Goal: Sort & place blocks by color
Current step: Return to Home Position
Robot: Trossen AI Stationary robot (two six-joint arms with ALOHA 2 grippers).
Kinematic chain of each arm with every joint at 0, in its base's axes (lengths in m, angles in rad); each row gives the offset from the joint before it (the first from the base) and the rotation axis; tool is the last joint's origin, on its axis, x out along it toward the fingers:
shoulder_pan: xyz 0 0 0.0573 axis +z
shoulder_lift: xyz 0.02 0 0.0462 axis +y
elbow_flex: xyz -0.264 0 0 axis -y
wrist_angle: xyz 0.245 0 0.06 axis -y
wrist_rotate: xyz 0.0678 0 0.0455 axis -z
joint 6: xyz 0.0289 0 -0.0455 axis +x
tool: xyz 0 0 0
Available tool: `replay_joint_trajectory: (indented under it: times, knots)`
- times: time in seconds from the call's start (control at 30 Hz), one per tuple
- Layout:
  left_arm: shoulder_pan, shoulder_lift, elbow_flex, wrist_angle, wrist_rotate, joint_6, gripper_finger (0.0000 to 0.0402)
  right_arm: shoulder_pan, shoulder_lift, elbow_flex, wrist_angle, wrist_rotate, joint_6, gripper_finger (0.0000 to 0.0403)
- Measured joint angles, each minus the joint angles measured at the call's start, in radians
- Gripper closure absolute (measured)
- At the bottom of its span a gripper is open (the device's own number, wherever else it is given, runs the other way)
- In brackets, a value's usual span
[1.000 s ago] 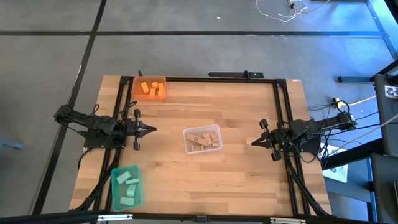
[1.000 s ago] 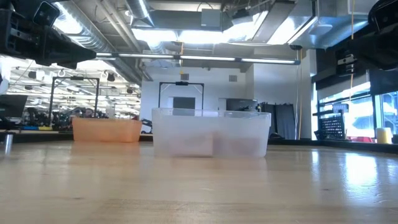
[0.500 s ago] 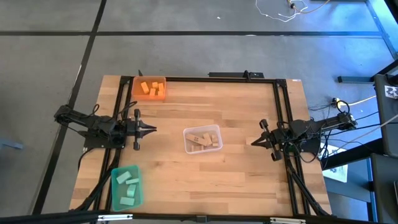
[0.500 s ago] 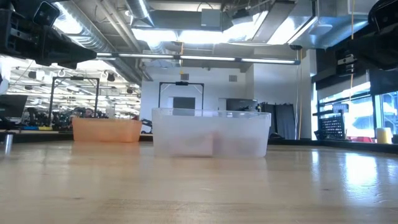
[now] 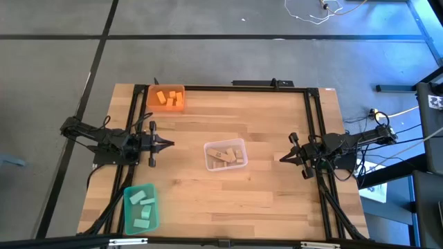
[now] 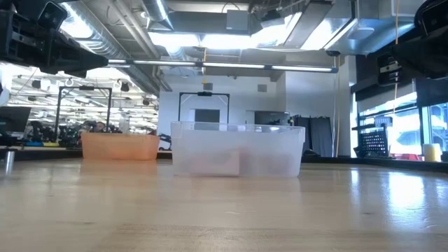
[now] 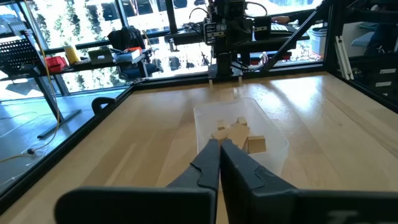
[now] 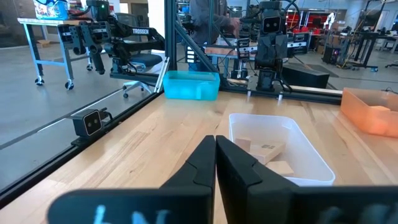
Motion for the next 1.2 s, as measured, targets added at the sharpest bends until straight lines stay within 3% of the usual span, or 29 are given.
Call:
replay_joint_trajectory:
  times: [0.67,1.2]
  knots:
    - [0.000,0.000,0.000,0.000,0.000,0.000,0.0376,0.000,0.000,0.000,0.000,0.000,-0.002,0.0389]
    - [0.000,0.000,0.000,0.000,0.000,0.000,0.0396,0.000,0.000,0.000,0.000,0.000,0.000,0.0389]
